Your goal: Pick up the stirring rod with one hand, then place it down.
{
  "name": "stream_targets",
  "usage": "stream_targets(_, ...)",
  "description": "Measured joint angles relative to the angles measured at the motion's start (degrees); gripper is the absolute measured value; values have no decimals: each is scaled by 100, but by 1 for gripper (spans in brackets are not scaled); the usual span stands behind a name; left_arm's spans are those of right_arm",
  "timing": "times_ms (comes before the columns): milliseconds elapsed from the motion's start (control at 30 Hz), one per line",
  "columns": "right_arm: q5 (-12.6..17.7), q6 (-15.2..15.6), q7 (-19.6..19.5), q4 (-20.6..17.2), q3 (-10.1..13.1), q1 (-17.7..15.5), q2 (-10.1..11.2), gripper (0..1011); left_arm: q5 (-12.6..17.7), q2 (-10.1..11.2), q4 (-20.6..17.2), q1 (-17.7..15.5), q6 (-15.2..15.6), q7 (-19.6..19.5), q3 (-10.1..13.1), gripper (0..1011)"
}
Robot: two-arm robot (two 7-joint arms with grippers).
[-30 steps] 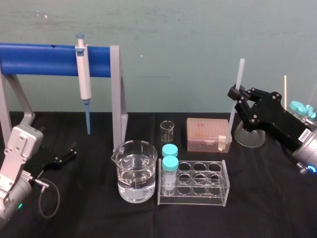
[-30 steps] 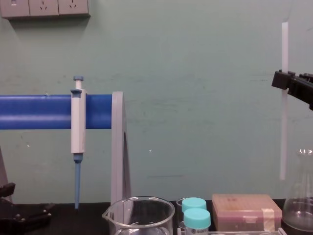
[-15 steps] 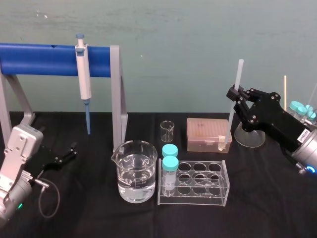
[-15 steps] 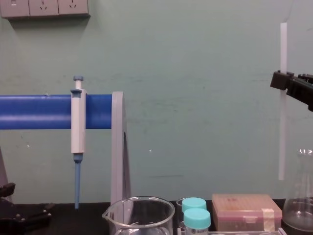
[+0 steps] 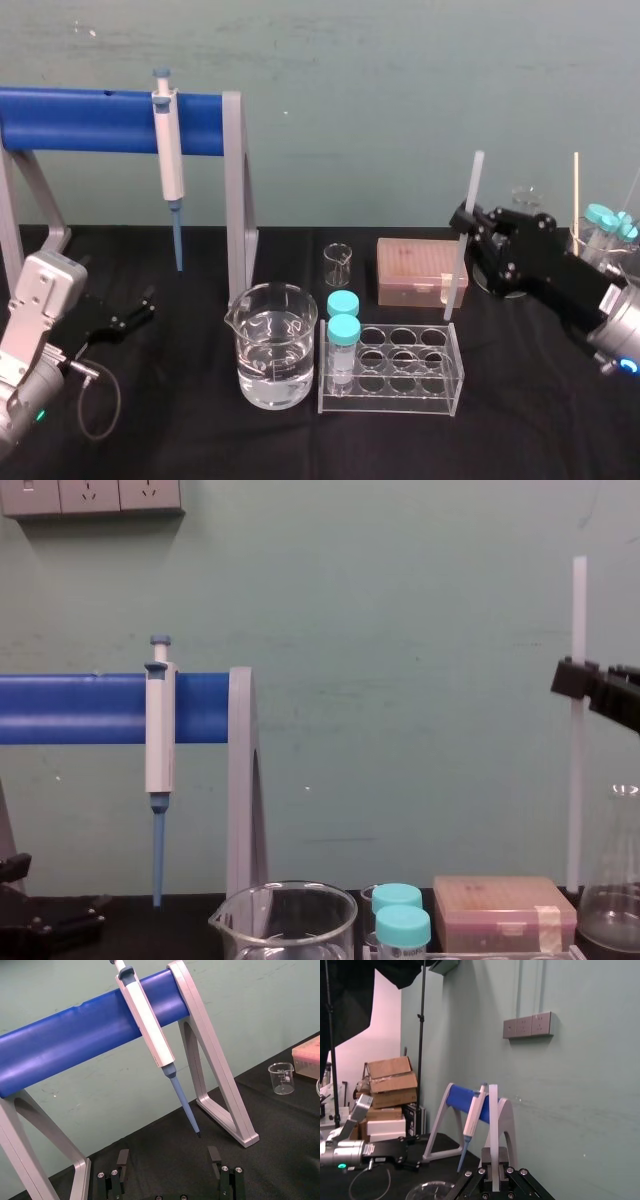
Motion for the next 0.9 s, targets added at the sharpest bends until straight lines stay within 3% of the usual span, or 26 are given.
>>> stream_targets(333, -14, -158, 2, 268, -94, -182, -12, 71, 0, 0, 0, 0, 0, 0, 0, 1000)
stream_targets(900, -175, -326, -62, 880, -210, -48, -343, 71, 0, 0, 0, 0, 0, 0, 0, 1000)
